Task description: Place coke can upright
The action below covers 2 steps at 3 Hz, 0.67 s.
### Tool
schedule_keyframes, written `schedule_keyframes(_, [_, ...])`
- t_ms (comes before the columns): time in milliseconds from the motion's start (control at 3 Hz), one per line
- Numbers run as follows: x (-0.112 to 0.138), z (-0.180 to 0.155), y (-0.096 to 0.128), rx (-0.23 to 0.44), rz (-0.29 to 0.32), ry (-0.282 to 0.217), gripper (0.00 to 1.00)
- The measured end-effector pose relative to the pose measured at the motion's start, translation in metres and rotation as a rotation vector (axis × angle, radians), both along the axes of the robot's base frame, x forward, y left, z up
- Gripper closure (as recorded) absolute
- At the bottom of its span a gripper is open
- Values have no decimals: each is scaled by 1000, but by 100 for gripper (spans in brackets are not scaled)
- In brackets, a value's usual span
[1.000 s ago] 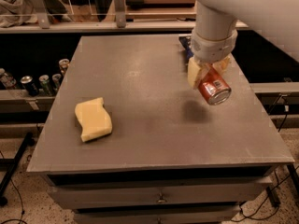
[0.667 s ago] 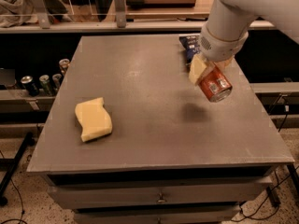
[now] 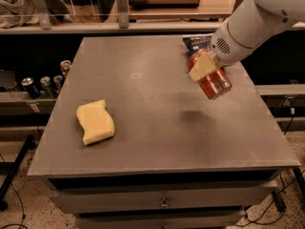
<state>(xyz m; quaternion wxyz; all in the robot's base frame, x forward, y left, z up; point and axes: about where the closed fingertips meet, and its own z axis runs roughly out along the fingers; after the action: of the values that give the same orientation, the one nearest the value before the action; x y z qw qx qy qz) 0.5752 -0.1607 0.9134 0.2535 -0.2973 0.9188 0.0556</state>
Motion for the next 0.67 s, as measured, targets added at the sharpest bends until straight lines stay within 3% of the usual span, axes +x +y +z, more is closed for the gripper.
schedule_keyframes(667, [11, 3, 14, 276, 169, -149, 100])
